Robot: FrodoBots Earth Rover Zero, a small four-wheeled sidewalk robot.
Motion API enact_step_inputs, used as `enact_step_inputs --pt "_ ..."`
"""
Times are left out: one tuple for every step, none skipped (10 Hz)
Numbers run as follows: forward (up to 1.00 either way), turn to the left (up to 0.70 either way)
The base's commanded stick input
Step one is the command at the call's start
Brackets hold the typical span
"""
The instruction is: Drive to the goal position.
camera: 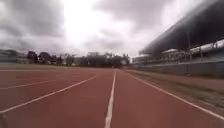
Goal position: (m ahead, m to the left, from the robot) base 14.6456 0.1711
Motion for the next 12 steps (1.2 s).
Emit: enact_step_inputs --pt "0.70 0.00" --pt "0.70 0.00" --pt "0.70 0.00" --pt "0.70 0.00" --pt "0.70 -0.35" --pt "0.70 -0.35" --pt "0.70 -0.35" --pt "0.70 -0.35" --pt "0.70 -0.35" --pt "0.70 -0.35" --pt "0.70 -0.35" --pt "0.70 -0.35"
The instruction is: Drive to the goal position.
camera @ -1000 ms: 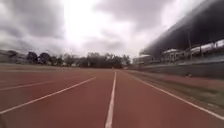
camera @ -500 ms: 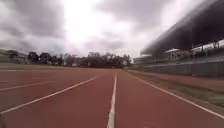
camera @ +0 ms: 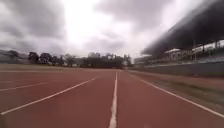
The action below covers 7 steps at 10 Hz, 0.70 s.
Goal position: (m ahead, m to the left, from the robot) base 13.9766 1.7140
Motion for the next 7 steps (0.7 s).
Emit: enact_step_inputs --pt "0.70 -0.35" --pt "0.70 -0.35" --pt "0.70 0.00" --pt "0.70 0.00" --pt "0.70 -0.04" --pt "0.70 -0.22" --pt "0.70 -0.30"
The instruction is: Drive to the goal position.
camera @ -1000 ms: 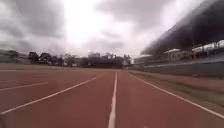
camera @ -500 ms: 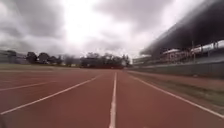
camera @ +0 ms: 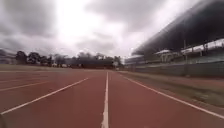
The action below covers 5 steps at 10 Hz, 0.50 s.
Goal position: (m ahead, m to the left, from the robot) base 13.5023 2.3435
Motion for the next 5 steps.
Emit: enact_step_inputs --pt "0.70 -0.13" --pt "0.70 0.00" --pt "0.70 0.00" --pt "0.70 0.00" --pt "0.70 0.00"
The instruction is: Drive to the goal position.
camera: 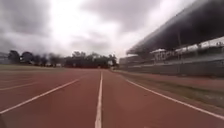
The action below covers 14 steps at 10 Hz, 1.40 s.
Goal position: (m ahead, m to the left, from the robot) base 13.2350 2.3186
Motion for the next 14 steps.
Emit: enact_step_inputs --pt "0.70 0.00" --pt "0.70 0.00" --pt "0.70 0.00" --pt "0.70 0.00" --pt "0.70 0.00" --pt "0.70 0.00" --pt "0.70 0.00" --pt "0.70 0.00" --pt "0.70 0.00" --pt "0.70 0.00" --pt "0.70 0.00" --pt "0.70 0.00" --pt "0.70 0.00" --pt "0.70 0.00"
